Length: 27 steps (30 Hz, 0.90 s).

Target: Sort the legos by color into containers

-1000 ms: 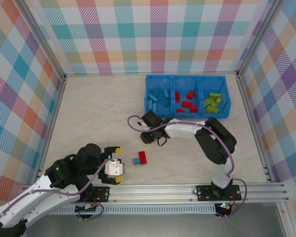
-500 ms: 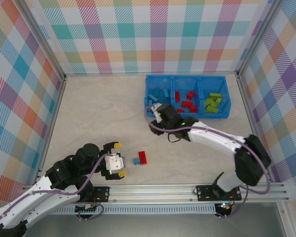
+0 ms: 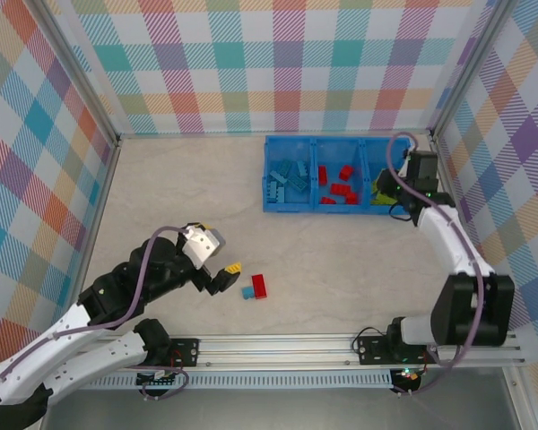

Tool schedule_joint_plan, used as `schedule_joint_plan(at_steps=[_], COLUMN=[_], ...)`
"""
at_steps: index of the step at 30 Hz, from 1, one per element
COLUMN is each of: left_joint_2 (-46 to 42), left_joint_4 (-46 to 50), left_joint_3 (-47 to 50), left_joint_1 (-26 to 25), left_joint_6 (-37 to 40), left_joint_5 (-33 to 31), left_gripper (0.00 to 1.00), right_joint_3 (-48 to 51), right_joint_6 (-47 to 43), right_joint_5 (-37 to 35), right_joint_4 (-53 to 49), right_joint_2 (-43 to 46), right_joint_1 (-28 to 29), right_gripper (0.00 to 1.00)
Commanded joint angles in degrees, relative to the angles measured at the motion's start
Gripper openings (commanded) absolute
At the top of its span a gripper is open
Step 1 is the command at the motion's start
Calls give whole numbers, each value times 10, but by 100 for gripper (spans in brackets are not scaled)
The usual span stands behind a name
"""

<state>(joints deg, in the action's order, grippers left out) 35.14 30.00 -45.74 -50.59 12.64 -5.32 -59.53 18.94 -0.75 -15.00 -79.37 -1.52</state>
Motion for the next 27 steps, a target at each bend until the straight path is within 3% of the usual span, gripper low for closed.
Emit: schedule_joint_plan(at_steps=[1, 4, 12, 17, 21, 27], left_joint_2=[8, 2, 0, 47, 78, 116], left_joint_4=[16, 20, 12, 23, 10, 5], left_joint_3=[-22, -22, -14, -25, -25, -32], left_joint_1=[5, 5, 8, 18, 36, 82], left_joint_6=[-69, -108, -154, -182, -195, -161], left_joint_5=[-43, -70, -88, -108, -97, -37], left_gripper=[100, 100, 100, 100, 100, 100], right_joint_3=[-48, -76, -127, -103, -42, 40], right_joint_6=[31, 35, 36, 49, 70, 57], right_joint_5=[50, 46, 63, 80, 120, 115], right_joint_4=[7, 20, 9, 1, 5, -52], right_joint_2=[-76, -142, -203, -146, -46, 89], right_joint_1=[-28, -45, -51, -50, -32, 98], right_gripper=[22, 26, 53, 56, 57, 58])
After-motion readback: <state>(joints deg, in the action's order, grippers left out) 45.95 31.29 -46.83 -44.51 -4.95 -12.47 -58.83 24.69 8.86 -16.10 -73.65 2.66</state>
